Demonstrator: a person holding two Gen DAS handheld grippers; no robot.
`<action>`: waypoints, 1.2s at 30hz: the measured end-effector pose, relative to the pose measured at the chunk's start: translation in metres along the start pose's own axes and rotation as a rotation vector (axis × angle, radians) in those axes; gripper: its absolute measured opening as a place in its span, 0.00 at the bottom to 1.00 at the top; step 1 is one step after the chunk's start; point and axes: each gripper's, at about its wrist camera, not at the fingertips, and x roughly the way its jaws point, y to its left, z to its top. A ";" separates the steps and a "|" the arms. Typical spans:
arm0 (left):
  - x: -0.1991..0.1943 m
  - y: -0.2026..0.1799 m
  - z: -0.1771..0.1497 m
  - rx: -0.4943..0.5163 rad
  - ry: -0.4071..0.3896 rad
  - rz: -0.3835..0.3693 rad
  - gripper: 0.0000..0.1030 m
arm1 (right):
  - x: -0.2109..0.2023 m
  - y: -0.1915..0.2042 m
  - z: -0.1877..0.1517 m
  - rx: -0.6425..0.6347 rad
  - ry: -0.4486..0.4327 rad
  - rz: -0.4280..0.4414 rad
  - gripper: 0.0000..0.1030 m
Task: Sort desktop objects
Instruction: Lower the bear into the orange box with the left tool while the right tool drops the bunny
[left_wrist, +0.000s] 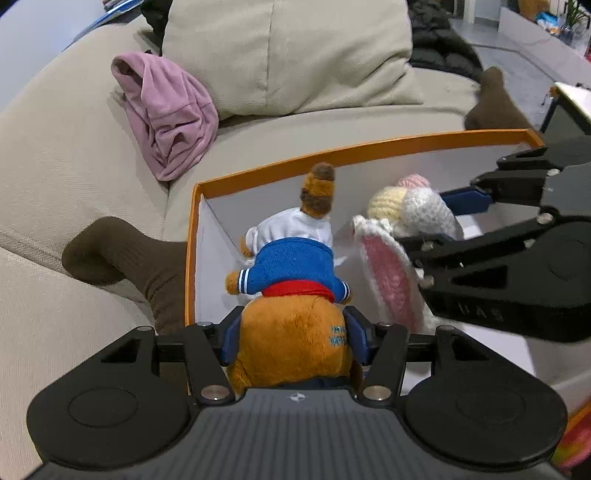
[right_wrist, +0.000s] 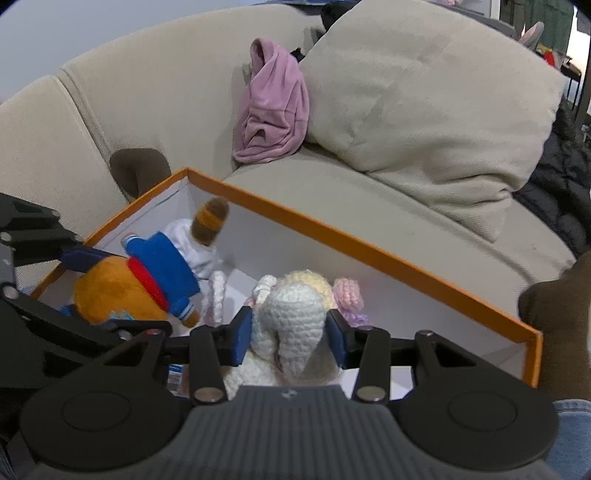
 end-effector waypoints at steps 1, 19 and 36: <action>0.004 0.000 0.000 -0.001 0.006 0.011 0.64 | 0.003 0.000 0.000 0.004 0.006 0.008 0.44; -0.042 0.000 -0.018 0.050 -0.172 0.018 0.74 | -0.014 0.003 0.004 0.068 -0.022 -0.028 0.71; -0.049 0.066 -0.067 -0.275 -0.146 -0.166 0.52 | -0.007 0.010 -0.020 0.175 0.190 -0.046 0.64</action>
